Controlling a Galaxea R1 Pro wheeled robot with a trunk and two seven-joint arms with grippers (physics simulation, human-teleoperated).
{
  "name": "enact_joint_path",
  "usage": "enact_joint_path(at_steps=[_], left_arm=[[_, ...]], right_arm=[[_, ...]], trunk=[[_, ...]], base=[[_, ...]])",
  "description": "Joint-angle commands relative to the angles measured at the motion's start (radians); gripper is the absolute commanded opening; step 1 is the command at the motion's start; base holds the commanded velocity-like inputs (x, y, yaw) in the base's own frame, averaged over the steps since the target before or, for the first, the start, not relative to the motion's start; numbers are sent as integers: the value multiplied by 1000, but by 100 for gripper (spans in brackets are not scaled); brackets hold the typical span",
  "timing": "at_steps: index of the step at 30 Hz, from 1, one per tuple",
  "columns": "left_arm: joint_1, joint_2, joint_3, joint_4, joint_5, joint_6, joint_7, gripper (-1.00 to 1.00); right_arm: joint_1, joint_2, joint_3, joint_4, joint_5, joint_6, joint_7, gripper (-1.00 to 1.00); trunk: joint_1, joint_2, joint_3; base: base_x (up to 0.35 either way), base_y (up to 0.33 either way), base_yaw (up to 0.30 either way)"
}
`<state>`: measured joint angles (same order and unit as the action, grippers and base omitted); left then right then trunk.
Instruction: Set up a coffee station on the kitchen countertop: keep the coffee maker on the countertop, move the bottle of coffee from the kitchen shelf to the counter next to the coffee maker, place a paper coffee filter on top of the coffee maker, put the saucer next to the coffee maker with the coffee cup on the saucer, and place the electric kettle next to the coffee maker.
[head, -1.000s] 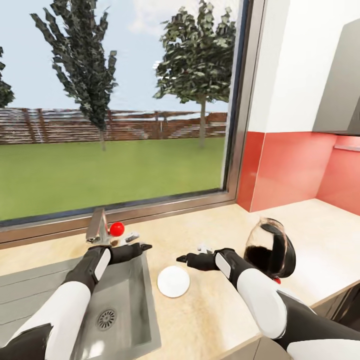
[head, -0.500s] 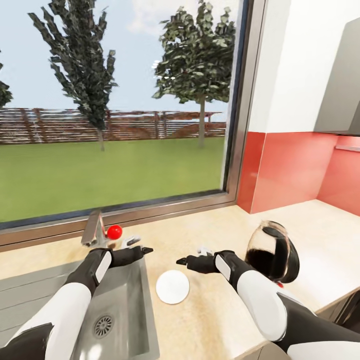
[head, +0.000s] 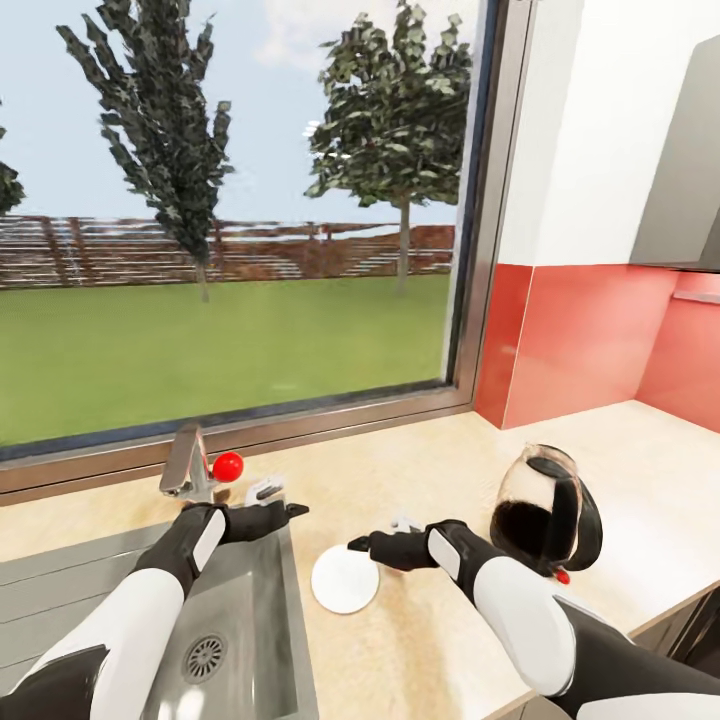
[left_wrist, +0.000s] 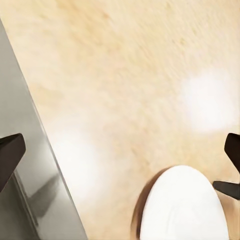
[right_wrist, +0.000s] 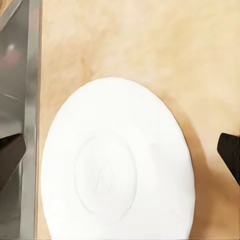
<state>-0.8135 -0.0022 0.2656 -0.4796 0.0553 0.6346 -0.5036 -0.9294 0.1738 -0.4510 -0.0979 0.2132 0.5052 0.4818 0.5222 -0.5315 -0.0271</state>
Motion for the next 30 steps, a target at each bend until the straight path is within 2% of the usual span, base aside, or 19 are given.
enact_joint_path(at_steps=[1,25,30], left_arm=[[-1,0,4,0,6,8,-1,100],[-1,-1,3,25,8,9,-2,100],[-1,-2,4,37,8,10,-3,100]], right_arm=[[0,1,6,13,23,12,1,100],[1,1,7,29,23,12,2,100],[1,1,8,30,24,12,34,100]], trunk=[[1,-2,-2],[1,-2,-2],[1,-2,-2]], base=[[0,0,0],[-54,0,0],[0,0,0]])
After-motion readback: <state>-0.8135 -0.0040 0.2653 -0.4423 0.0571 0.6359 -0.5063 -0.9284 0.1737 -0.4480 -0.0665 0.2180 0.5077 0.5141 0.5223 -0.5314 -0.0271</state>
